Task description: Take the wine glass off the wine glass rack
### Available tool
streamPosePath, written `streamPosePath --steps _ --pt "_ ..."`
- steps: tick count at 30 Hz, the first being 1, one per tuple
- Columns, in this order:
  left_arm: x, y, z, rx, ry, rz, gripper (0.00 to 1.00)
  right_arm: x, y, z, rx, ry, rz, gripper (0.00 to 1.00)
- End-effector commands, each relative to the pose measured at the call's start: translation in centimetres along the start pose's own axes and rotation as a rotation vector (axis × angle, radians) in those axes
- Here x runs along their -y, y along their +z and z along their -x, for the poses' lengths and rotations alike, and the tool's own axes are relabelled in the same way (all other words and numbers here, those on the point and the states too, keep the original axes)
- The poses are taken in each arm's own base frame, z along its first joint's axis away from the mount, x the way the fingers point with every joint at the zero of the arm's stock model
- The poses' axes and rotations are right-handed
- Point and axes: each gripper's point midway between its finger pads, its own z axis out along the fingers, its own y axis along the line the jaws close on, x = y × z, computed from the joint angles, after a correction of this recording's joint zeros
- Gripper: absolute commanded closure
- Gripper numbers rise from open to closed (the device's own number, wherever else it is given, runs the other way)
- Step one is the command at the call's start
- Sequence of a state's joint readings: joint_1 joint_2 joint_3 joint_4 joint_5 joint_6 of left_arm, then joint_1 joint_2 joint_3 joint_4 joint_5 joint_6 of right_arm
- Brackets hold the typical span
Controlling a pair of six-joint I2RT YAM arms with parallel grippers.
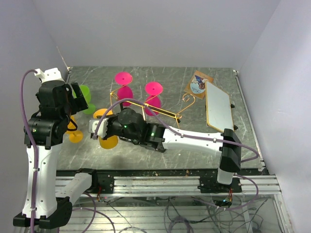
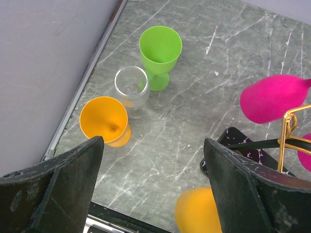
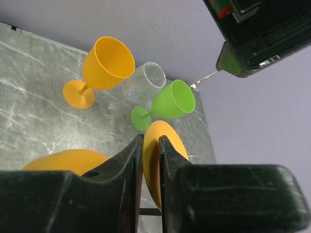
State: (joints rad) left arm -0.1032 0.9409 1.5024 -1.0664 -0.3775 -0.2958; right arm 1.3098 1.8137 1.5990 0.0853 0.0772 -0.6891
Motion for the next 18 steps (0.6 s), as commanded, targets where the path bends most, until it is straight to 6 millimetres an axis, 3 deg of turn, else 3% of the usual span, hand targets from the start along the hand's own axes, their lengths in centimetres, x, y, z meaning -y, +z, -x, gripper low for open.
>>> streamPosePath --steps 1,13,18 --pt "-0.2 -0.1 0.4 0.015 0.003 0.015 0.06 1.2 -1.2 2.1 0.070 0.035 -0.010 0.85" --pt "-0.1 -0.1 0.6 0.009 0.000 0.016 0.06 2.7 -2.2 2.8 0.099 0.029 -0.061 1.00" --pt "-0.2 -0.3 0.9 0.020 -0.011 0.016 0.06 4.0 -2.6 2.5 0.090 0.018 -0.108 1.00"
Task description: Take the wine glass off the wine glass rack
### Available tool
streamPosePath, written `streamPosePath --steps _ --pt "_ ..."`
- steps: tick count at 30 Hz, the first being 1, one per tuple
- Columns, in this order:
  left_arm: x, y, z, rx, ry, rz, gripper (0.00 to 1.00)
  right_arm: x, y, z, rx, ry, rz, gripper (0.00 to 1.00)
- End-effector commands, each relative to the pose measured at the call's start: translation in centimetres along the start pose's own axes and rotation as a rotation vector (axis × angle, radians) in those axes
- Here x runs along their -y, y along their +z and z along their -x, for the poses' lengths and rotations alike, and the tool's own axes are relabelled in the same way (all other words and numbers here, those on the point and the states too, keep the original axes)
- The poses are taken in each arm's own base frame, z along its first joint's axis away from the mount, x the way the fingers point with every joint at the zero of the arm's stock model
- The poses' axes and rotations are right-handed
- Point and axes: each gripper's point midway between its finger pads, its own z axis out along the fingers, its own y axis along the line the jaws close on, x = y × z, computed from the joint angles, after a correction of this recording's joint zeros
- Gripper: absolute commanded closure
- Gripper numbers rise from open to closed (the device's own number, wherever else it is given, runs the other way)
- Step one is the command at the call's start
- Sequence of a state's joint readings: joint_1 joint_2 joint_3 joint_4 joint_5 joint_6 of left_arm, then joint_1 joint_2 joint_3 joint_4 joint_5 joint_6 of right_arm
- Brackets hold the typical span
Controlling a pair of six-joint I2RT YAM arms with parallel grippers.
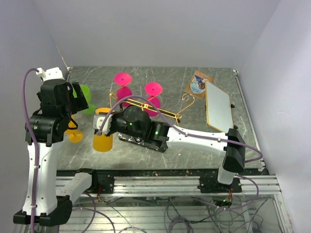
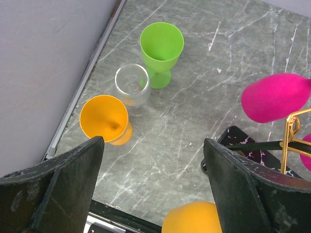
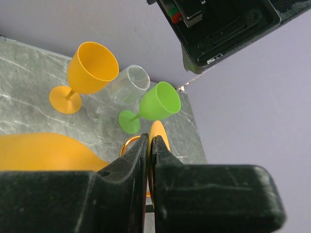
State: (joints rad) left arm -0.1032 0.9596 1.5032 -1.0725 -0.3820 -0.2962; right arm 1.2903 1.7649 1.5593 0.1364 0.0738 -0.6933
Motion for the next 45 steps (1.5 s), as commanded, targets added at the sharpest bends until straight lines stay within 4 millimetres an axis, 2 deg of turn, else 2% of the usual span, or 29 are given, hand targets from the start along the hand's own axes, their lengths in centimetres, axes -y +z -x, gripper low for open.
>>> streamPosePath --steps 1,15,28,39,45 --pt "-0.2 -1.0 1.3 0.044 -0.023 0.004 0.06 2.3 -1.3 1.9 0.055 0.015 -0.064 1.00" --pt "-0.1 -1.9 2.0 0.075 -0.061 -0.017 0.07 3.5 -1.1 0.3 0.050 -0.031 -0.056 1.00" --pt "-0.9 -4.6 4.1 0.158 -0.093 -0.030 0.06 5.6 0.6 -1.7 0.048 -0.103 -0.062 1.00" --pt "-1.9 -6.7 5.0 0.177 -0.110 -0.012 0.07 6.4 3.1 -1.1 0.103 -0.094 -0.079 1.00" --pt "-1.6 -8.2 5.4 0.193 -0.150 -0.062 0.07 6.5 4.6 -0.7 0.122 -0.053 -0.090 1.00"
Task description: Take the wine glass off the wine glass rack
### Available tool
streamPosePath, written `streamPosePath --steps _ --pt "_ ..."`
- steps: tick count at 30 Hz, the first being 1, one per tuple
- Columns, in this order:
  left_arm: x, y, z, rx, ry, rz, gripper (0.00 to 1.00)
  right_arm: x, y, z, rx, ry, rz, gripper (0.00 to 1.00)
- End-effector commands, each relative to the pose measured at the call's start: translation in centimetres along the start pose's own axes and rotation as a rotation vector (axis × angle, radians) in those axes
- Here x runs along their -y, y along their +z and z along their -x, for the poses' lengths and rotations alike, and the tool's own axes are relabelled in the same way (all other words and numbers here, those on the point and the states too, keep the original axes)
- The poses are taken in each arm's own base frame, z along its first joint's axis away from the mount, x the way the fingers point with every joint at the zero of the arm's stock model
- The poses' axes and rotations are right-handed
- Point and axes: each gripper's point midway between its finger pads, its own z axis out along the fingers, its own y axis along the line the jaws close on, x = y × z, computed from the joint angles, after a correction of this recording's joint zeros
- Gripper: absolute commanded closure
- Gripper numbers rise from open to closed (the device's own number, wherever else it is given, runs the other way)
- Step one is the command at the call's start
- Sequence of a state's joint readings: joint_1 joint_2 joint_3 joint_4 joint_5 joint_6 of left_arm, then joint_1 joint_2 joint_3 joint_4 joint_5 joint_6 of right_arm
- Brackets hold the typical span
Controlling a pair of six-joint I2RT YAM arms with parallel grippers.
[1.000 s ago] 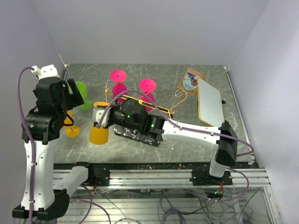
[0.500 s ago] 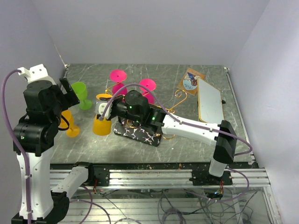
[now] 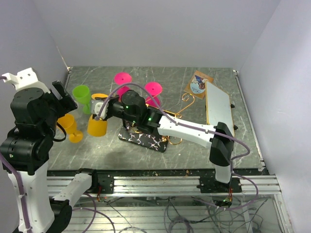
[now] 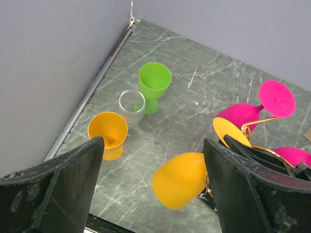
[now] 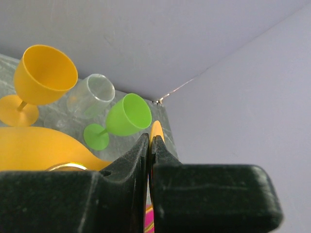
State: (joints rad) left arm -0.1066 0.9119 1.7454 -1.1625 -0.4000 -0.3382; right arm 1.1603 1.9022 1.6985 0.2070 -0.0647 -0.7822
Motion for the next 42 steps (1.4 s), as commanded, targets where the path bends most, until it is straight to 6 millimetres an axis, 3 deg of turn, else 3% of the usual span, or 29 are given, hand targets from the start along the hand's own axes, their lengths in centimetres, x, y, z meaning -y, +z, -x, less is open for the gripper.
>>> streamPosePath --steps 1,4,14,20,23,29,34,38,42 --pt "0.1 -1.6 0.6 0.016 -0.046 -0.034 0.06 1.7 1.3 1.8 0.064 0.043 -0.046 1.00" --pt "0.5 -2.7 1.1 0.037 -0.079 -0.070 0.05 1.9 1.9 2.2 0.078 0.085 -0.061 1.00" --pt "1.1 -7.6 4.5 0.192 -0.198 -0.215 0.04 7.2 1.2 4.8 0.152 0.348 -0.297 1.00" --pt "2.0 -12.4 7.9 0.370 -0.293 -0.387 0.03 11.7 -3.9 6.5 0.174 0.516 -0.472 1.00" --pt "2.3 -13.8 9.0 0.418 -0.339 -0.440 0.02 14.2 -7.8 5.7 0.142 0.669 -0.650 1.00" --pt "4.4 -12.8 8.7 0.355 -0.392 -0.509 0.00 16.1 -15.0 4.9 0.160 0.833 -0.824 1.00" --pt "7.4 -11.4 7.2 0.257 -0.467 -0.630 0.01 17.1 -20.6 4.8 0.183 0.949 -0.925 1.00" --pt "10.5 -10.8 6.0 0.177 -0.534 -0.786 0.01 17.3 -23.1 5.0 0.228 1.078 -0.948 1.00" --pt "13.8 -10.7 5.0 0.074 -0.585 -0.961 0.01 17.3 -24.2 5.3 0.252 1.082 -0.939 1.00"
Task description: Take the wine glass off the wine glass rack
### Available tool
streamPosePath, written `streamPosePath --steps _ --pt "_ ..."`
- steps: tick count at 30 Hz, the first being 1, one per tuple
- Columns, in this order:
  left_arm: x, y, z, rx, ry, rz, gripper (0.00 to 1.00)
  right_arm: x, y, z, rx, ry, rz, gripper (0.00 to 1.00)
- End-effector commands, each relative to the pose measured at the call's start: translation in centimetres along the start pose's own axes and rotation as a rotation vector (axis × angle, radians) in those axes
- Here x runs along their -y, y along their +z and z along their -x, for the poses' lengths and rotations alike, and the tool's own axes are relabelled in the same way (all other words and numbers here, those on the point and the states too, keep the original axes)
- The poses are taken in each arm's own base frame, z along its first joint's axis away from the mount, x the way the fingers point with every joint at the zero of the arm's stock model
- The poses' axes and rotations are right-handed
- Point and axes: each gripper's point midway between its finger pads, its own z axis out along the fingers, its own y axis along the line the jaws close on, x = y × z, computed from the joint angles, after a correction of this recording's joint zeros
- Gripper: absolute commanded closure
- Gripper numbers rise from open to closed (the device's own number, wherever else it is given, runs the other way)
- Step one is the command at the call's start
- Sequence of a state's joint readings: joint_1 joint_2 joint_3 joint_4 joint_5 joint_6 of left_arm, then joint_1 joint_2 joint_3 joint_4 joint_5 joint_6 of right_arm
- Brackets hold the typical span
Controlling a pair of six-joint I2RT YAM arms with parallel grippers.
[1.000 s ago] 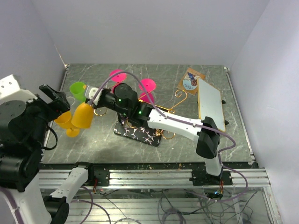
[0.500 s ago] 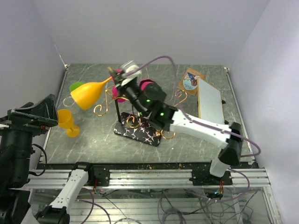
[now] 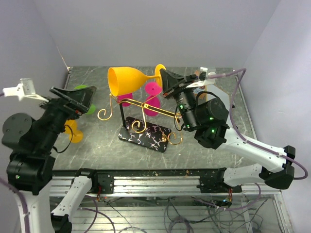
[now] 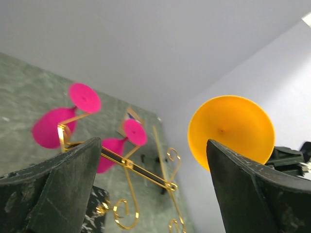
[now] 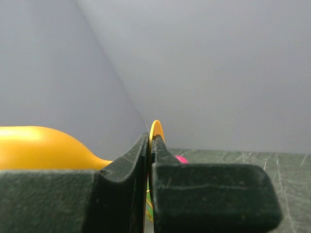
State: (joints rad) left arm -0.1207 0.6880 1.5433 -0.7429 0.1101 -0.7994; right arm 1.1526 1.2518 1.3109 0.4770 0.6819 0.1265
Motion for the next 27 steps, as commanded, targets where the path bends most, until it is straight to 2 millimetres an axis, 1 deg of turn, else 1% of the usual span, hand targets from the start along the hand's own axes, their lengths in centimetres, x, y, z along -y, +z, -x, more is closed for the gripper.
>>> streamPosePath --steps 1,5,7,9,13,16,19,22,24,27 --pt "5.2 0.6 -1.5 -0.100 -0.140 -0.289 0.01 0.6 -0.7 0.1 -0.003 0.075 -0.014 1.00" --pt "6.1 1.3 -3.0 -0.171 -0.187 -0.389 0.03 0.0 -0.9 -0.7 -0.035 0.069 0.026 1.00" --pt "6.0 1.3 -3.4 -0.177 -0.182 -0.399 0.02 0.0 -1.0 -1.0 -0.043 0.075 0.031 1.00" --pt "5.4 1.5 -3.8 -0.194 -0.180 -0.371 0.03 -0.3 -1.1 -1.4 -0.056 0.088 0.043 1.00" --pt "4.2 2.3 -5.2 -0.257 -0.179 -0.320 0.09 -0.6 -1.0 -2.0 -0.072 0.103 0.051 1.00" --pt "3.5 2.8 -5.9 -0.290 -0.168 -0.288 0.20 -0.8 -0.9 -2.3 -0.071 0.104 0.056 1.00" --pt "3.0 3.1 -6.4 -0.315 -0.149 -0.272 0.27 -1.1 -0.7 -2.5 -0.074 0.098 0.064 1.00" --pt "2.7 3.5 -6.9 -0.335 -0.140 -0.272 0.38 -1.4 -0.6 -2.7 -0.079 0.098 0.075 1.00" --pt "2.7 3.8 -7.1 -0.353 -0.135 -0.274 0.48 -1.4 -0.7 -2.9 -0.081 0.101 0.079 1.00" --pt "2.0 4.1 -7.0 -0.351 -0.119 -0.230 0.67 -1.6 -0.7 -3.0 -0.083 0.106 0.091 1.00"
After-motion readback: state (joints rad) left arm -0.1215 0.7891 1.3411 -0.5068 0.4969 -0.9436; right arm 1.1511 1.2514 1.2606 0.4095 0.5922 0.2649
